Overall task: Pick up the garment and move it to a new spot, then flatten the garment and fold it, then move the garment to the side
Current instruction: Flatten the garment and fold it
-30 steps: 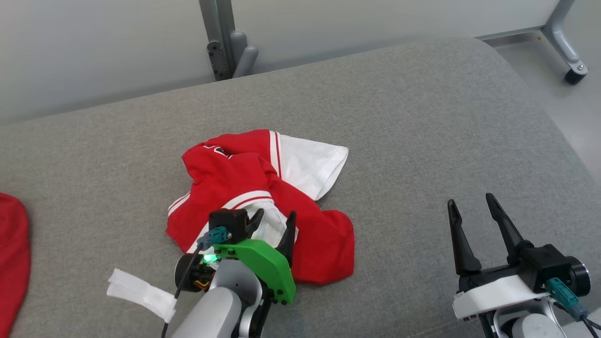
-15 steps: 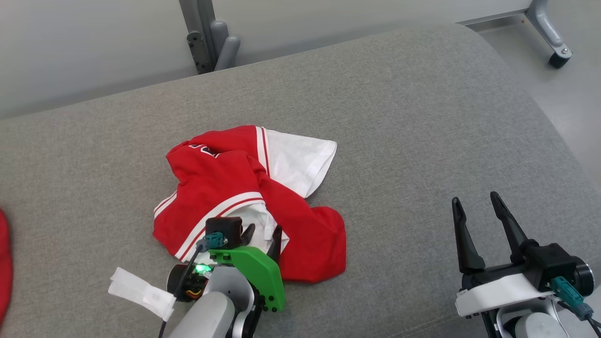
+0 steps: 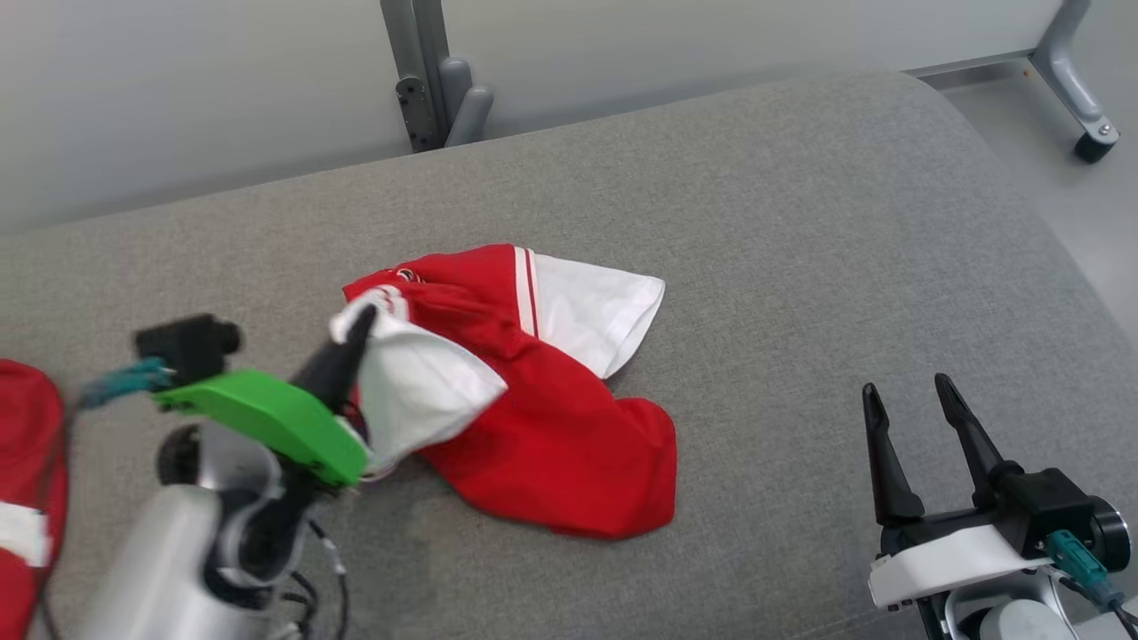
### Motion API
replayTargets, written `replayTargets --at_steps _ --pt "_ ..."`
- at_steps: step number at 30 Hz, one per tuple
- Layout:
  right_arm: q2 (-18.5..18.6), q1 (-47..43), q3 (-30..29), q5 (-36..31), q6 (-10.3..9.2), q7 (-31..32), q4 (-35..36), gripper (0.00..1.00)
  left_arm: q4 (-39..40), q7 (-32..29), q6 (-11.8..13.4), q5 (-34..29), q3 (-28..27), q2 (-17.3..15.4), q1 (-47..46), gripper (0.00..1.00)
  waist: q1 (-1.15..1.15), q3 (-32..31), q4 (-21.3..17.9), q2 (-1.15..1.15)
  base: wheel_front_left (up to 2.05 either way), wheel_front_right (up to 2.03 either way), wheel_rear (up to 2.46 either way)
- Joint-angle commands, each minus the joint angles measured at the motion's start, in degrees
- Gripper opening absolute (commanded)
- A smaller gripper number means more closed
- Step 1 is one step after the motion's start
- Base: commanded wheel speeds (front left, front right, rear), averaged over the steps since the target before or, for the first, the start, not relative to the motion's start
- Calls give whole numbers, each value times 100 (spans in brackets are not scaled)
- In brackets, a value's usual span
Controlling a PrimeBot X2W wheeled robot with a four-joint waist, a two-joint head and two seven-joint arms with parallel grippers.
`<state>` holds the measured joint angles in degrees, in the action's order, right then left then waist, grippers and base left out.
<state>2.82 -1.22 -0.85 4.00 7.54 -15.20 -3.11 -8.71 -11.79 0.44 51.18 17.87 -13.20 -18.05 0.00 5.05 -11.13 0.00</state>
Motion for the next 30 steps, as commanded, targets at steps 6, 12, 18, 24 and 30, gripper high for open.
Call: replayTargets --at_steps 6,12,18,24,30 --pt "14 -69 44 44 -9 9 -50 100 1410 -1082 17 1189 -1117 -1075 -149 0 0 -164 184 0 0 0 0" --pt "15 24 97 58 -10 9 -102 100 2011 -1997 222 1915 -1778 -1871 -743 0 0 -236 260 0 0 0 0" --pt "15 112 179 65 -9 9 -143 100 2076 -2717 236 2203 -1715 -2304 -1661 0 0 -251 248 0 0 0 0" --pt "15 203 304 127 -10 9 -155 100 1781 -3132 120 1996 -942 -2120 -2262 0 0 -151 95 0 0 0 0" --pt "13 358 384 207 -9 9 -126 100 1466 -3160 27 1795 14 -1329 -2274 0 0 114 -192 0 0 0 0"
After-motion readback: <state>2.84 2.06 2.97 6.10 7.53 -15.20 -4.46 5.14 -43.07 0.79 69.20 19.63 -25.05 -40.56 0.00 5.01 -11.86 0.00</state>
